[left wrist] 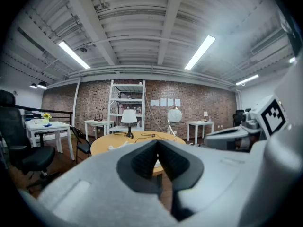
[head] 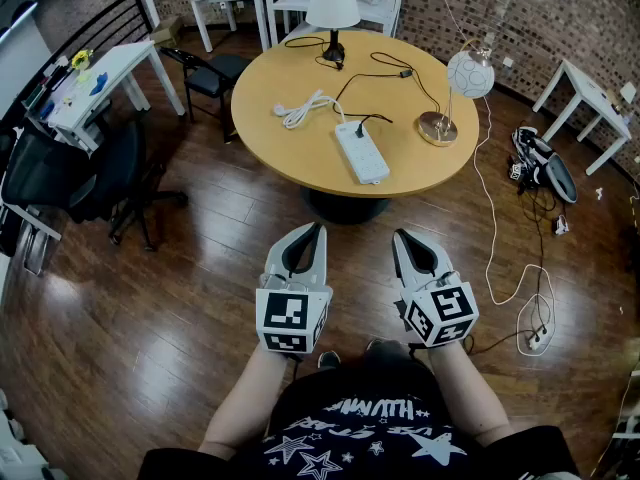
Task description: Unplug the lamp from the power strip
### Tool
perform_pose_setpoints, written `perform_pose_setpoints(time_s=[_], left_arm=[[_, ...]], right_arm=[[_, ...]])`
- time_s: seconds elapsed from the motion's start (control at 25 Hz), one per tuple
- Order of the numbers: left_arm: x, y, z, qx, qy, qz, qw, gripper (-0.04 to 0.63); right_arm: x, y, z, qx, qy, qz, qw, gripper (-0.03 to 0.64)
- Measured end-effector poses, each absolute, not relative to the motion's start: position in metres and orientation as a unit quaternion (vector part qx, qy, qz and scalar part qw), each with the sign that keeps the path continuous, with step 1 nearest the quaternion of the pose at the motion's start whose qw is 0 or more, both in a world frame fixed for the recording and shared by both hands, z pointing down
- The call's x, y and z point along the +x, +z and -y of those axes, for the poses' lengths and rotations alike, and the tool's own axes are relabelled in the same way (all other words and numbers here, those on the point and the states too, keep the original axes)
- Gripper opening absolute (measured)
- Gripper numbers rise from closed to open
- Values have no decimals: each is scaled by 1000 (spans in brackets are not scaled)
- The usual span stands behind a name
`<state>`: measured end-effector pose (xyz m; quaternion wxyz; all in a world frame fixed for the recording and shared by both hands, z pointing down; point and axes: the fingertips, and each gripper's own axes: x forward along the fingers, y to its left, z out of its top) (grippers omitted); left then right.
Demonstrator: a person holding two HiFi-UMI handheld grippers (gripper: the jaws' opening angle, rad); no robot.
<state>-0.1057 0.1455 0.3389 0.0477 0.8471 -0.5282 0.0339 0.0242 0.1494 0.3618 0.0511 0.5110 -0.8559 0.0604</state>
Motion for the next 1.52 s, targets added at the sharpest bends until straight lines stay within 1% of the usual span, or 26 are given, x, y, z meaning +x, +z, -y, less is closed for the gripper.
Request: perform_pose_setpoints(time_s=[0.16,0.4,0.52,0.72,1.04,1.52], left_arm=[[-113,346,-140,845,38,531,53,5],[-116,350,-117,841,42,536,56,5],[-116,348,-99,836,43,545,50,5],[-102,347,-57,833,51,550,43,5],[-67,358,4,827,63,556,47,5],[-37,385,67,801,97,587,65,5]], right_arm=[[29,368,-143,517,62,852,58,8],[40,359,-110,525,63,848,34,8],[45,358,-85,520,49,852,34,8],[67,358,-35,521,56,851,24,8],[101,374,28,512,68,856,29,8],[140,395,95,482,92,871,31,8]])
